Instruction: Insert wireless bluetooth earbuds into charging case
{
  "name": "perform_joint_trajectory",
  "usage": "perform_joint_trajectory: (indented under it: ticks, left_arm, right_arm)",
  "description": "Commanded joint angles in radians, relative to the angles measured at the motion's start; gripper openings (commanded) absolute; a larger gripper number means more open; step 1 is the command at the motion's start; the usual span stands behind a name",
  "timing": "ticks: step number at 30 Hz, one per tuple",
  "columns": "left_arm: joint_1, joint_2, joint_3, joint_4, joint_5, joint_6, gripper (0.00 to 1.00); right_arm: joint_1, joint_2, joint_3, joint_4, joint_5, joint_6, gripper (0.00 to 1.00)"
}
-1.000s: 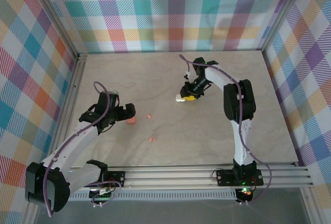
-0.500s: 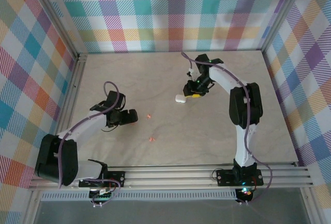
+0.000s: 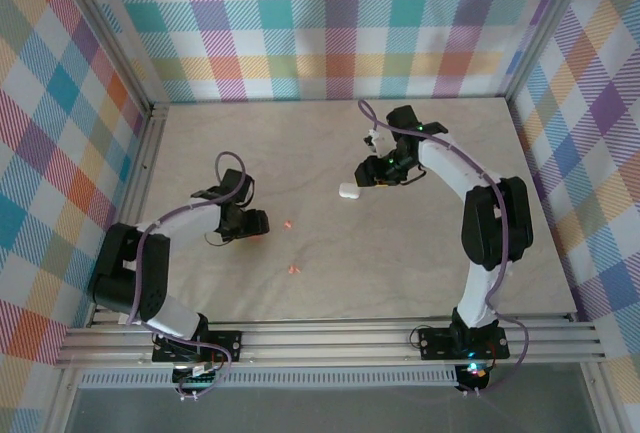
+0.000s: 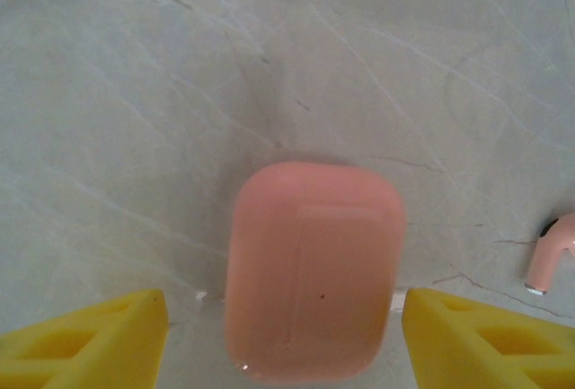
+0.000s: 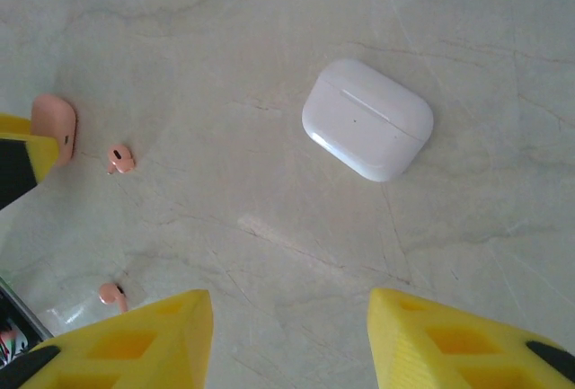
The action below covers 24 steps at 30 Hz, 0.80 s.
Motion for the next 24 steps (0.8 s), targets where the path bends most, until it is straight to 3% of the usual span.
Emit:
perform_joint_trajectory:
  ticks: [1, 5, 12, 15, 24]
  left_arm:
    - [-0.022, 0.034, 0.035, -0.012, -0.048, -0.007, 0.69]
    - [-0.028, 0.063, 0.033, 0.002, -0.047, 0.002, 0.63]
    - [-0.044, 0.094, 0.034, 0.017, -0.036, 0.032, 0.5]
    - [-0.05, 0.081, 0.034, 0.011, -0.029, 0.068, 0.39]
    - [-0.088, -0.091, 0.036, 0.013, 0.047, 0.205, 0.23]
  right_arm:
    - [0.004, -0.038, 0.002, 0.016, -0.033, -0.034, 0.49]
    - [0.004, -0.06, -0.019, 0.048, -0.053, -0.011, 0.49]
    - [0.003, -0.117, -0.094, 0.228, -0.115, 0.171, 0.5]
    - [0.003, -0.126, -0.084, 0.246, -0.142, 0.205, 0.5]
    - [0.002, -0.141, -0.1, 0.289, -0.281, 0.379, 0.5]
